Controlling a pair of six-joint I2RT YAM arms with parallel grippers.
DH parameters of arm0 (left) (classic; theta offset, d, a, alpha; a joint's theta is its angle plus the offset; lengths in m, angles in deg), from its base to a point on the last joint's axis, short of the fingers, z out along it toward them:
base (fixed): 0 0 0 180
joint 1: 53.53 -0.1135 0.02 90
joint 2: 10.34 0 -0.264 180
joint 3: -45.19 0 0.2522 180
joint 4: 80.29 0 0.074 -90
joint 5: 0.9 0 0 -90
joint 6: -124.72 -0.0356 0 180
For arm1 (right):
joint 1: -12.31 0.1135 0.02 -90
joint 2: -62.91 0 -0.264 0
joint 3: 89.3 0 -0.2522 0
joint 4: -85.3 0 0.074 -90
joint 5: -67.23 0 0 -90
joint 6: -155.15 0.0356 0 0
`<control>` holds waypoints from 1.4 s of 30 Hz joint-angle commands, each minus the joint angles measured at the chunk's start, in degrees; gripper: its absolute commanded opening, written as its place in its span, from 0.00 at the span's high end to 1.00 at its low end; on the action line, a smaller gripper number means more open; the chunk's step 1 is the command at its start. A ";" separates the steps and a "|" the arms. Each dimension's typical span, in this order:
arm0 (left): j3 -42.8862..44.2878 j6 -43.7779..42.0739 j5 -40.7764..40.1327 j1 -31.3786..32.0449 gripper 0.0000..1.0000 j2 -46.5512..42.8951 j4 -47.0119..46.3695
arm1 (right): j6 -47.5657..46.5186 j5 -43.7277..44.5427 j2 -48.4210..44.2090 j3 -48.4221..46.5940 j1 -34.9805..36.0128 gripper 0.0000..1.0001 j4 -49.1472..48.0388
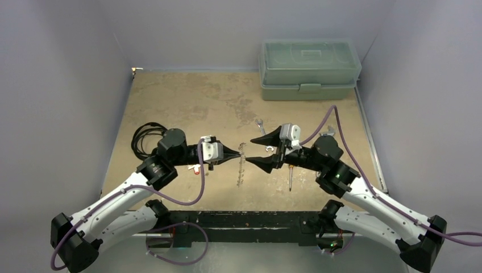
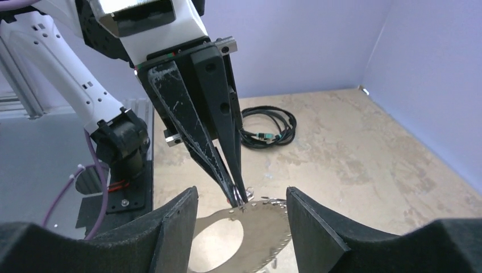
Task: Put the keys on the keyring
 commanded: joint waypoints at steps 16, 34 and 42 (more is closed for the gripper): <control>-5.37 14.41 4.15 -0.52 1.00 -4.51 -23.65 | 0.46 -5.67 -0.24 4.06 0.26 0.51 -11.94; -5.95 15.54 4.25 -0.51 1.00 -5.01 -24.88 | 2.05 -8.32 1.57 3.88 0.26 0.74 -14.36; -6.04 15.55 4.73 -0.45 1.00 -4.56 -24.67 | 2.63 -8.35 1.77 3.85 0.26 0.73 -15.38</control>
